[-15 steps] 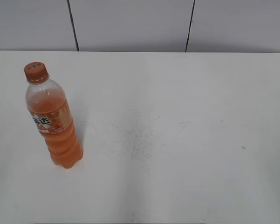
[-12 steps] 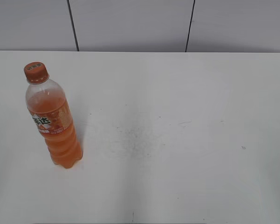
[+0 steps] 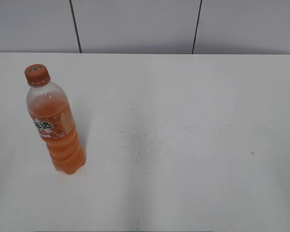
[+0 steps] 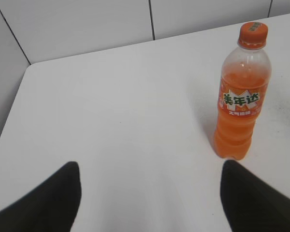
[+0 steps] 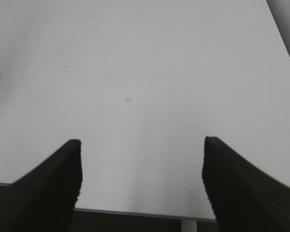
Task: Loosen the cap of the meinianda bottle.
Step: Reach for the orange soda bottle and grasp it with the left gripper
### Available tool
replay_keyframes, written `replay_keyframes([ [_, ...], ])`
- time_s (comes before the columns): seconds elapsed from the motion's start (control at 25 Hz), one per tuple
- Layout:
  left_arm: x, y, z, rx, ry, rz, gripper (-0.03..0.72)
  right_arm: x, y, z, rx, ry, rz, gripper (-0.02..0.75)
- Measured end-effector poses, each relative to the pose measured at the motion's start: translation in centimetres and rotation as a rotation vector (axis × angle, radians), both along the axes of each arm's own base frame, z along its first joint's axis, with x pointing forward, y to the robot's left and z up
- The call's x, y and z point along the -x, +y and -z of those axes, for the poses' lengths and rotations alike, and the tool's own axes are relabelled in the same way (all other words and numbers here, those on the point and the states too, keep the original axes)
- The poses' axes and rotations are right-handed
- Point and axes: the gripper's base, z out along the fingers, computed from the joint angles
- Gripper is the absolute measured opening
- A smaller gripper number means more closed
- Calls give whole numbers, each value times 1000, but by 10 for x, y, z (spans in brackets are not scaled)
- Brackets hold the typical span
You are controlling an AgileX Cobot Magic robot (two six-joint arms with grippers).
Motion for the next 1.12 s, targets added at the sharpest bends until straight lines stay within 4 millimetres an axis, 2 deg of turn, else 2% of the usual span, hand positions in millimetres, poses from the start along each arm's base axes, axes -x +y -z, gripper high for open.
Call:
replay_keyframes([
  [0.88, 0, 1, 0, -11, -6, -9, 541, 0, 0, 0, 0, 0, 0, 582],
  [1.12, -3, 3, -13, -28, -143, -23, 541, 0, 0, 0, 0, 0, 0, 582],
])
